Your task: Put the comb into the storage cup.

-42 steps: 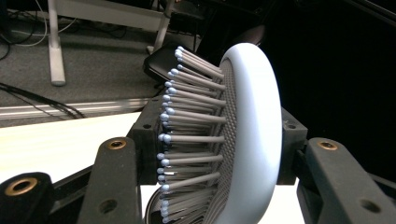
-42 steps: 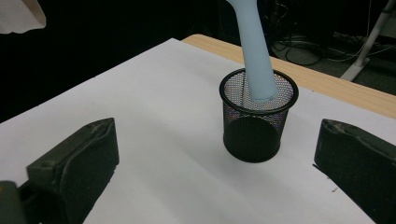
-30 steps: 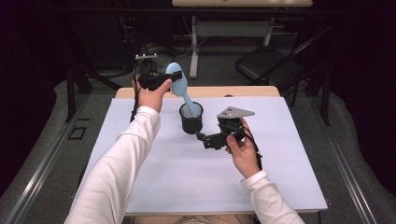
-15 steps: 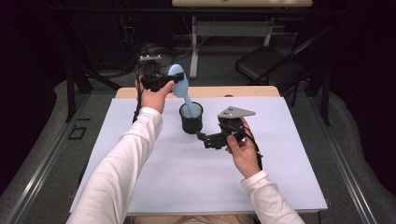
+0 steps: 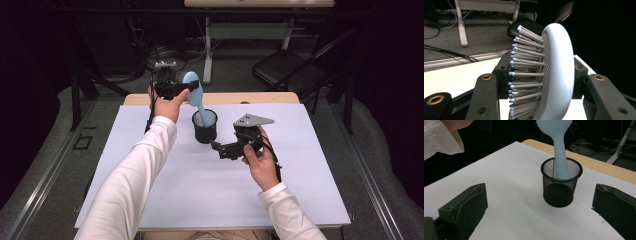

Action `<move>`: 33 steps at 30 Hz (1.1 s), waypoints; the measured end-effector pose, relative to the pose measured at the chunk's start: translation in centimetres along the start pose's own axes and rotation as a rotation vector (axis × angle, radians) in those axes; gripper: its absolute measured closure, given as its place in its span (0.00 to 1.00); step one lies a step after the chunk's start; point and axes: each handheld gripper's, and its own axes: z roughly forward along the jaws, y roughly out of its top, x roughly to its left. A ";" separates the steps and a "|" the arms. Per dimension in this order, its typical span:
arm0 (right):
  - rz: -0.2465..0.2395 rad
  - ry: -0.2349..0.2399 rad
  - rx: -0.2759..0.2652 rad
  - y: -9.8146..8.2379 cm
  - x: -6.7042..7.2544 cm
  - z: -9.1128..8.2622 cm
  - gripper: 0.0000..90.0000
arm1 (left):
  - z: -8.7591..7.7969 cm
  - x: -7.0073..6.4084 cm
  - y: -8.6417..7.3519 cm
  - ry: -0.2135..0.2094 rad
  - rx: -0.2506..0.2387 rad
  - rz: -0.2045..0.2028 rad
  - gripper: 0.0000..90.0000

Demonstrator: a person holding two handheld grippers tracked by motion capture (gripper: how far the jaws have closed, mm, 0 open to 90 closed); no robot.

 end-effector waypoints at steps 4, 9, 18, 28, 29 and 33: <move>0.000 -0.001 0.000 0.0 0.0 0.0 0.00 | 0.3 0.1 -0.3 0.005 0.008 -0.002 0.55; 0.001 0.002 0.000 0.0 0.0 0.0 0.00 | 0.6 0.1 -0.4 0.012 0.014 0.005 0.55; 0.003 0.002 -0.001 0.0 0.0 0.0 0.00 | 0.8 0.0 -0.6 0.020 0.026 0.011 0.55; -0.002 0.003 0.001 0.0 0.0 0.1 0.00 | 1.2 -0.1 -0.9 0.031 0.031 0.034 0.55; -0.004 0.003 0.002 0.0 0.0 0.1 0.00 | 1.2 -0.1 -0.9 0.033 0.030 0.035 0.55; -0.003 0.002 0.001 0.0 0.0 0.1 0.00 | 1.4 0.0 -1.2 0.039 0.033 0.037 0.55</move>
